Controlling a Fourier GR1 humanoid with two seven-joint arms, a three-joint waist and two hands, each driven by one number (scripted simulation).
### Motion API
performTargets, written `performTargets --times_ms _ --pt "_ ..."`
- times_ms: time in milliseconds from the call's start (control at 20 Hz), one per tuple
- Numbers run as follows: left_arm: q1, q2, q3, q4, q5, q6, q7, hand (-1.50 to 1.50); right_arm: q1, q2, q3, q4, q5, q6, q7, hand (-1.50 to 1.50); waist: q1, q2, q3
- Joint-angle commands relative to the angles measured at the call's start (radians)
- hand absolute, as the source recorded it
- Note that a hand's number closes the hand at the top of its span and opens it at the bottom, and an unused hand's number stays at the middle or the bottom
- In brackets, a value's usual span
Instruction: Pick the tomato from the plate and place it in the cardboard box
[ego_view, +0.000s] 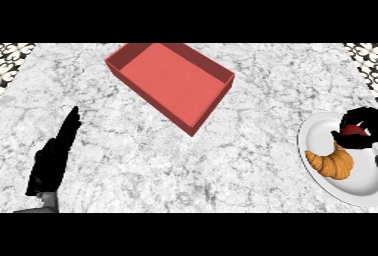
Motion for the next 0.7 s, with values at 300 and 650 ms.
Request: performTargets --times_ms 300,650 --pt "-0.015 0.004 -0.013 -0.046 0.003 -0.029 0.036 0.0 -0.193 0.12 0.197 -0.007 0.185 -0.085 -0.063 1.5 0.053 0.008 0.002" --pt "-0.059 -0.039 -0.025 0.019 -0.037 0.02 0.035 0.0 -0.429 0.221 0.222 0.156 0.266 -0.167 -0.061 1.5 0.019 0.008 0.002"
